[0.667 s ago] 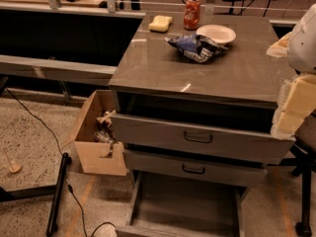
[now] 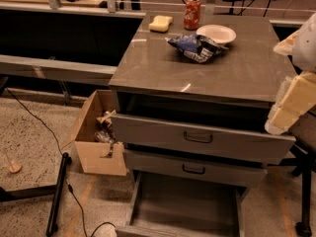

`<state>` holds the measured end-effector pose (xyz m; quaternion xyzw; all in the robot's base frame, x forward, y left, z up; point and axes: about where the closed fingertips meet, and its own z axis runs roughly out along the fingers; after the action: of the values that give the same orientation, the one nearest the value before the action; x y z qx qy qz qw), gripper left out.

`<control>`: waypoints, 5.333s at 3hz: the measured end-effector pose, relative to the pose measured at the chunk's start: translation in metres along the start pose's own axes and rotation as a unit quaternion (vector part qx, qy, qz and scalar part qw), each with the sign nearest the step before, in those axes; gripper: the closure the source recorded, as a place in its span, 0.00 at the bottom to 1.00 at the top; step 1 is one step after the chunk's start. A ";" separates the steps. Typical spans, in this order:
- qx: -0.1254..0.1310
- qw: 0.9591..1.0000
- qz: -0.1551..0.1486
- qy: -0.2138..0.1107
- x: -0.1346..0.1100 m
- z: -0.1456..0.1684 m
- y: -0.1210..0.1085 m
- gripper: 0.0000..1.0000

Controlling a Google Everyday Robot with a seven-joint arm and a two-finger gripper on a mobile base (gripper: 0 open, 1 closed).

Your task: Place blue chip bag into bottom drawer

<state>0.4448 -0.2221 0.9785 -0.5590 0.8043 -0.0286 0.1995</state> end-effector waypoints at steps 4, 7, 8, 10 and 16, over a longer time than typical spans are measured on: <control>0.135 0.913 0.184 -0.339 0.003 0.068 -0.175 0.00; 0.143 0.906 0.234 -0.321 -0.014 0.131 -0.195 0.00; 0.143 0.898 0.262 -0.323 -0.028 0.158 -0.213 0.00; 0.145 0.891 0.280 -0.326 -0.056 0.212 -0.240 0.00; 0.131 0.859 0.316 -0.381 -0.097 0.270 -0.296 0.71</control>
Offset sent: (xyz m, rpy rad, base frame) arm 0.1531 -0.0863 0.0532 0.6495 -0.5596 -0.3085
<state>0.8317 -0.1971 0.8380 -0.2107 0.7877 0.1459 0.5602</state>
